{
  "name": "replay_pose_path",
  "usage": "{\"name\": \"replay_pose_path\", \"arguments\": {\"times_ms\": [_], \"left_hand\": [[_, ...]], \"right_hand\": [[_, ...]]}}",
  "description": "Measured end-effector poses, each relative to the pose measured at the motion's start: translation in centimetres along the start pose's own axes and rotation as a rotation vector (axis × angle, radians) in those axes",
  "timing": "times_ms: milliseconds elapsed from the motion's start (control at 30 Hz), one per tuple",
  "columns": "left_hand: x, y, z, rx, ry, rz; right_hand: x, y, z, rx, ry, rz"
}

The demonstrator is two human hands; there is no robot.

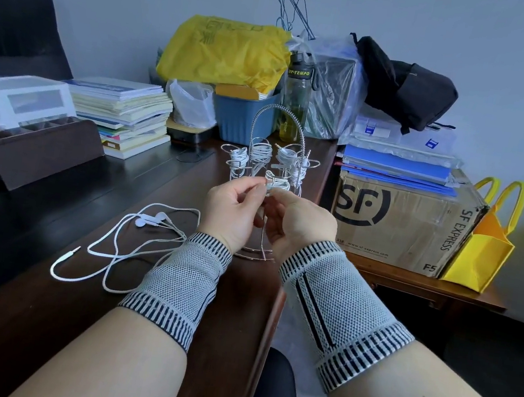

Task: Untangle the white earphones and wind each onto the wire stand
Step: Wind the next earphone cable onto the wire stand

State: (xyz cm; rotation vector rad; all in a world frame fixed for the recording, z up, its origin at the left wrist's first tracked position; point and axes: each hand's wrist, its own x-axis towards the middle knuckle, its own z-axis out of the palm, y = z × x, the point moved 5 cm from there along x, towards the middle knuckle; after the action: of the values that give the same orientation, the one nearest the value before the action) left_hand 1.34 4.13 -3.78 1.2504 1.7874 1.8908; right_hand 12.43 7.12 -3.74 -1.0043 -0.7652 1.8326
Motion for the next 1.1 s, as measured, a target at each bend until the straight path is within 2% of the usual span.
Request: {"name": "replay_pose_path", "arguments": {"times_ms": [100,233,300,767,1100], "left_hand": [[-0.2,0.4,0.0,0.037,0.005,0.042],[-0.2,0.2,0.4,-0.014,-0.025,-0.001],[-0.2,0.3,0.5,-0.034,-0.031,-0.012],[-0.5,0.9,0.4,0.047,-0.011,0.017],[-0.8,0.6,0.9,0.019,-0.082,-0.033]], "right_hand": [[0.2,-1.0,-0.1,-0.085,-0.023,-0.036],[0.7,-2.9,-0.5,-0.575,0.094,-0.353],[0.4,-3.0,-0.4,-0.702,0.142,-0.480],[0.8,-1.0,-1.1,-0.597,0.090,-0.643],[1.4,-1.2,-2.1,-0.554,0.063,-0.807]]}}
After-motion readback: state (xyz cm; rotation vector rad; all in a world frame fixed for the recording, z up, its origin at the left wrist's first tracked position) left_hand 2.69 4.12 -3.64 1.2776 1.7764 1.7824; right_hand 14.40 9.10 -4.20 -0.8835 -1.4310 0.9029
